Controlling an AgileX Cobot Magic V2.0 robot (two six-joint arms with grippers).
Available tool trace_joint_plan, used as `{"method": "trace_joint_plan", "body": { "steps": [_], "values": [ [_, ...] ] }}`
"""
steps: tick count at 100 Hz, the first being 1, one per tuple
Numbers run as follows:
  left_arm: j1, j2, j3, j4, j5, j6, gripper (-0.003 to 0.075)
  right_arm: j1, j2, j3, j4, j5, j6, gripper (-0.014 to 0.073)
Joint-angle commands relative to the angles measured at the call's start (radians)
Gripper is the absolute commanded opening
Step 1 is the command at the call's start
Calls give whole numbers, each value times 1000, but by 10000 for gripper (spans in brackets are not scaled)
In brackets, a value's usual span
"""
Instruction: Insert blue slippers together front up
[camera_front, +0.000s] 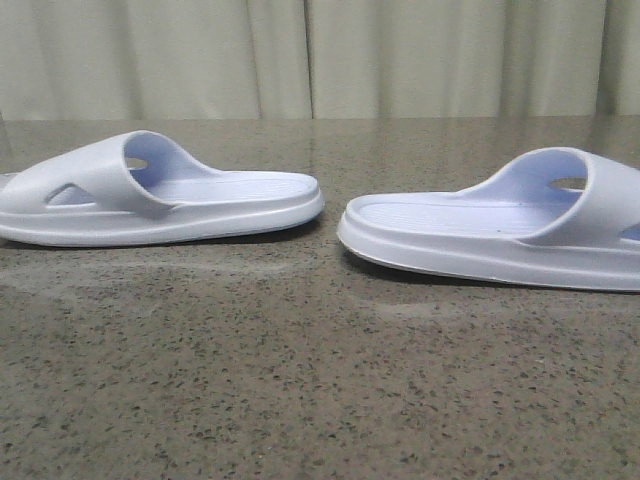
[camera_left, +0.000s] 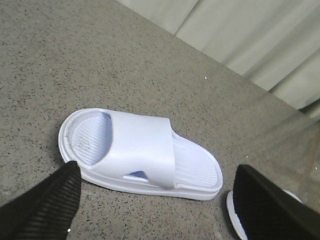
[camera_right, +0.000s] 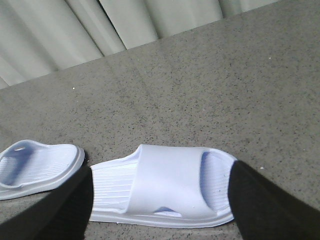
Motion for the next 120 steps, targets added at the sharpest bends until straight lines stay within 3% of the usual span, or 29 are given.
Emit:
{"method": "trace_joint_plan", "body": {
  "steps": [1, 55, 87, 120],
  "values": [
    [2, 22, -7, -37, -120, -62, 559, -5, 17, -36, 14, -80, -2, 487],
    [2, 398, -2, -206, -183, -91, 559, -5, 17, -36, 29, -78, -2, 487],
    [2, 521, -4, -318, -207, -79, 559, -5, 17, -36, 29, -80, -2, 487],
    [2, 626, -69, -318, -206, -79, 526, -5, 17, -36, 29, -95, -2, 487]
  ]
}}
